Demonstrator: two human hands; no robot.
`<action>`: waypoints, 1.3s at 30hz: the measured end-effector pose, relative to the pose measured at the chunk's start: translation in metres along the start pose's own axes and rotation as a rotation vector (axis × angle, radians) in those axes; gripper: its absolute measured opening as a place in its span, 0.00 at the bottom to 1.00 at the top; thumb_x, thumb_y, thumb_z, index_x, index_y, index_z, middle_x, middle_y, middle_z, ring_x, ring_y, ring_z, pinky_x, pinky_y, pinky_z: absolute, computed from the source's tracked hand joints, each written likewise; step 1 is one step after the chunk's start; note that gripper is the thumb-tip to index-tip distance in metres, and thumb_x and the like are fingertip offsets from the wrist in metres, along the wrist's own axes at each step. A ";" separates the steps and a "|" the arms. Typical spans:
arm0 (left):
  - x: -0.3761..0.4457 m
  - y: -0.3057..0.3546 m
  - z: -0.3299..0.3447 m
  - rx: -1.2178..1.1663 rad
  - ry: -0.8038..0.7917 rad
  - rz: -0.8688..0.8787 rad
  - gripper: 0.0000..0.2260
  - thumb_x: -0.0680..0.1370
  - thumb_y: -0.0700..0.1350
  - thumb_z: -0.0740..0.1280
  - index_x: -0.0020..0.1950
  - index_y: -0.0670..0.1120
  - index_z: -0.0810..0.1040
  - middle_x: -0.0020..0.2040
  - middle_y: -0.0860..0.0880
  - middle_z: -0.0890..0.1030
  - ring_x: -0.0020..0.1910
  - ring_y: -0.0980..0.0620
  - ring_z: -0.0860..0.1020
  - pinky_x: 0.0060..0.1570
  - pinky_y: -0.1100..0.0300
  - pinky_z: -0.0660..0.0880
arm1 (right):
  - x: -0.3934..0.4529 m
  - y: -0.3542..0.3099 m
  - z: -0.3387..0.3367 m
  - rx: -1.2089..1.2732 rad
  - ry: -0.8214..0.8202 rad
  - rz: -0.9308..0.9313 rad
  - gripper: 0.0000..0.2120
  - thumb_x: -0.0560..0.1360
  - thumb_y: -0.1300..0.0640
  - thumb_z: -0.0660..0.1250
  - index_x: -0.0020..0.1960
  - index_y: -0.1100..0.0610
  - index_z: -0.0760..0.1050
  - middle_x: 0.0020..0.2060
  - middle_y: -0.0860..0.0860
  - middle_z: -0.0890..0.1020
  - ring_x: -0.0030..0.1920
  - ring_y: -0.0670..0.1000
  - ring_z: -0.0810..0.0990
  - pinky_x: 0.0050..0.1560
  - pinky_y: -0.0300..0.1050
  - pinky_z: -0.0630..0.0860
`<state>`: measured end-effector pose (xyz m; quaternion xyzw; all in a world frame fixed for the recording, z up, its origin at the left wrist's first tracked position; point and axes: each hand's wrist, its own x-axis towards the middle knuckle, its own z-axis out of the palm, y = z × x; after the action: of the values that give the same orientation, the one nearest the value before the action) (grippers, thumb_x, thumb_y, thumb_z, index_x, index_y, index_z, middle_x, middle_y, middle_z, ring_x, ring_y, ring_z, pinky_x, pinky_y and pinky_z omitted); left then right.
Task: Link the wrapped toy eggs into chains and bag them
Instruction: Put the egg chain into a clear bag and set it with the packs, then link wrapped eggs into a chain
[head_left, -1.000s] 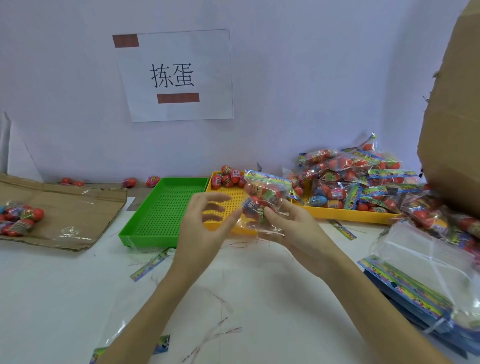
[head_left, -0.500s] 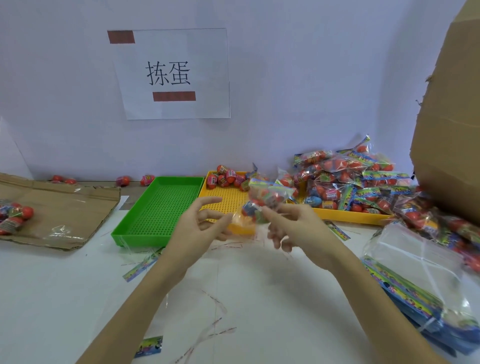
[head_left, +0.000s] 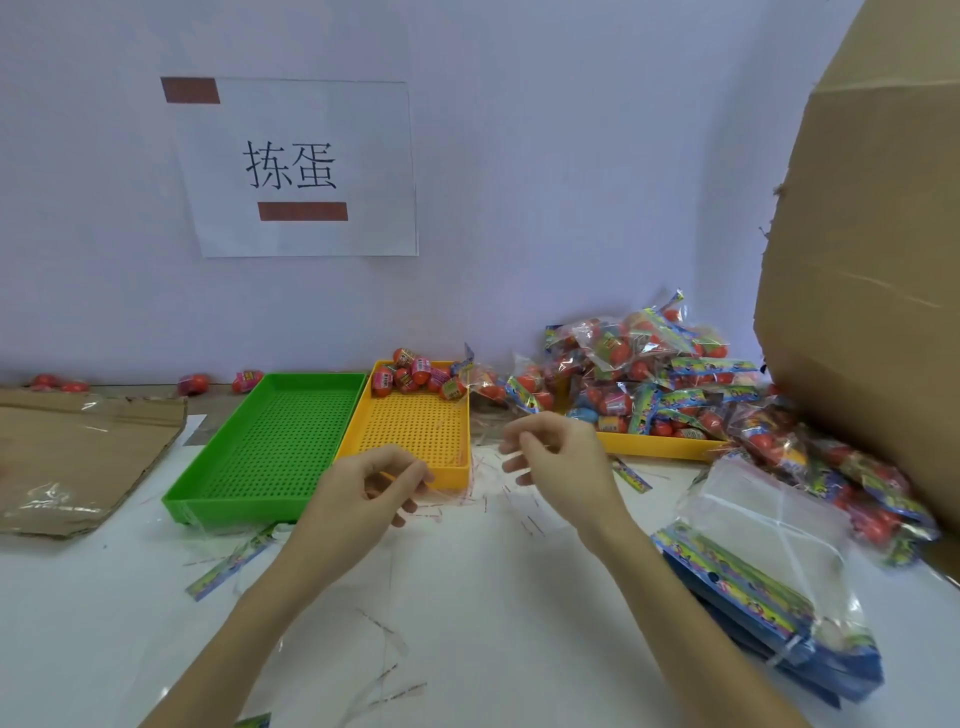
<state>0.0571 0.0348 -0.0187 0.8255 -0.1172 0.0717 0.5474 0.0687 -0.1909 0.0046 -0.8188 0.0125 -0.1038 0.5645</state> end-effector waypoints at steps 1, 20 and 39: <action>0.000 -0.001 0.000 0.011 0.002 0.003 0.08 0.83 0.42 0.69 0.46 0.46 0.86 0.42 0.49 0.86 0.40 0.51 0.83 0.40 0.56 0.83 | -0.004 0.000 0.004 -0.087 -0.032 -0.028 0.14 0.83 0.65 0.61 0.50 0.52 0.83 0.42 0.48 0.86 0.39 0.46 0.86 0.40 0.40 0.82; -0.003 -0.002 0.000 0.109 -0.036 0.043 0.09 0.82 0.44 0.70 0.43 0.49 0.86 0.41 0.52 0.86 0.38 0.52 0.83 0.40 0.49 0.83 | 0.011 -0.001 -0.044 -1.059 -0.238 0.581 0.23 0.85 0.55 0.57 0.78 0.61 0.62 0.80 0.69 0.53 0.79 0.74 0.42 0.72 0.81 0.43; -0.002 -0.005 0.003 0.113 -0.067 0.052 0.08 0.81 0.43 0.71 0.42 0.49 0.86 0.40 0.52 0.86 0.38 0.53 0.83 0.38 0.53 0.82 | -0.063 -0.015 -0.133 -0.880 -0.459 0.136 0.47 0.74 0.39 0.74 0.82 0.41 0.48 0.82 0.52 0.35 0.83 0.58 0.49 0.78 0.54 0.61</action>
<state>0.0564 0.0344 -0.0247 0.8537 -0.1525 0.0648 0.4937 -0.0187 -0.2992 0.0544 -0.9783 -0.0161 0.1314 0.1592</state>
